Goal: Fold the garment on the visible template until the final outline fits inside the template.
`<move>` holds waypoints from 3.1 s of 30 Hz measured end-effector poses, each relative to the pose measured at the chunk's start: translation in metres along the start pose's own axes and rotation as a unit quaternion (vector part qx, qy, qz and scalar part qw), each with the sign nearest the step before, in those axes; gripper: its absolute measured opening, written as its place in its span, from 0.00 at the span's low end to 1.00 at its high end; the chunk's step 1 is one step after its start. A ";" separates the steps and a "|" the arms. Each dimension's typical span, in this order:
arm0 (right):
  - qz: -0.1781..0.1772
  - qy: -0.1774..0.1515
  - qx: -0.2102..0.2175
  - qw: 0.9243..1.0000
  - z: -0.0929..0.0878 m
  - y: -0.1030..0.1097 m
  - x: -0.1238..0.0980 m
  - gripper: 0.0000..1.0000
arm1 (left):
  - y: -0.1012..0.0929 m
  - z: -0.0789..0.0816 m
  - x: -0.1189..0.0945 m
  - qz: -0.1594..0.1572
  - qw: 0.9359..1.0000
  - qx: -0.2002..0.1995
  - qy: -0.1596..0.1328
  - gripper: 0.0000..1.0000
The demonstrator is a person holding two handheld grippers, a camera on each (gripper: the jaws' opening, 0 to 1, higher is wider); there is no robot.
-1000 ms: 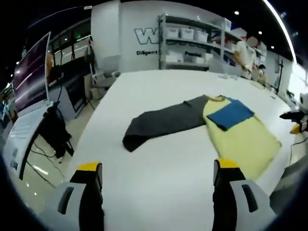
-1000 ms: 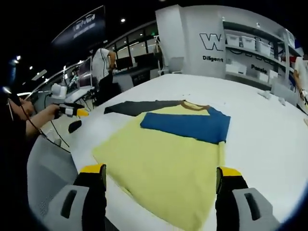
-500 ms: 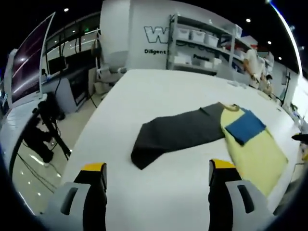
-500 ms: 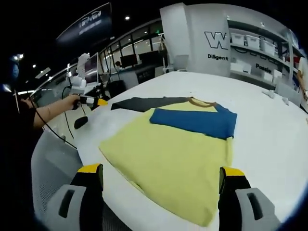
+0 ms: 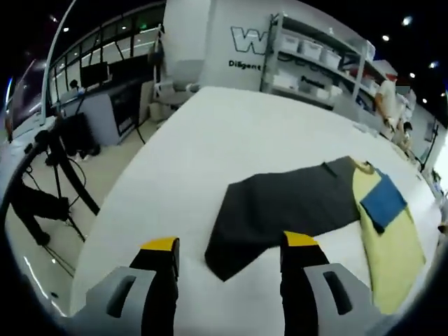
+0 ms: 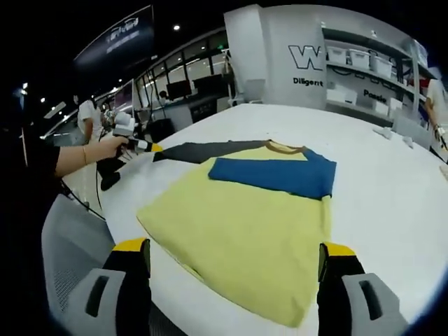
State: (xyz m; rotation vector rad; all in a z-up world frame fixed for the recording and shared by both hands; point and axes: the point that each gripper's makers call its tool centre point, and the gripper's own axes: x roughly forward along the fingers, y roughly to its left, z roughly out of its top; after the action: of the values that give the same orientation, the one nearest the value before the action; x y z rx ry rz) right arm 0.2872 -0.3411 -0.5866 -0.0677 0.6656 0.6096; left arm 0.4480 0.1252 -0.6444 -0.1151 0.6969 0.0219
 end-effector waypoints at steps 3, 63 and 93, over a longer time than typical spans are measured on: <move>-0.003 0.006 -0.002 1.000 -0.002 -0.002 0.001 0.98 | -0.001 -0.004 0.005 -0.003 1.000 0.000 0.009 0.46; -0.051 0.010 0.029 0.998 -0.008 -0.016 -0.003 0.99 | -0.130 0.091 -0.002 -0.101 0.985 0.121 -0.068 0.01; -0.064 0.020 0.045 0.997 -0.016 -0.023 -0.006 0.99 | -0.301 0.090 -0.009 -0.210 0.955 0.185 -0.095 0.01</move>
State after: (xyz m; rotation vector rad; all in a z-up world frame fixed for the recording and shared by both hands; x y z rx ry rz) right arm 0.2872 -0.3669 -0.5992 -0.0391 0.7215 0.4559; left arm 0.5164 -0.1630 -0.5408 0.1001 0.4627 -0.4984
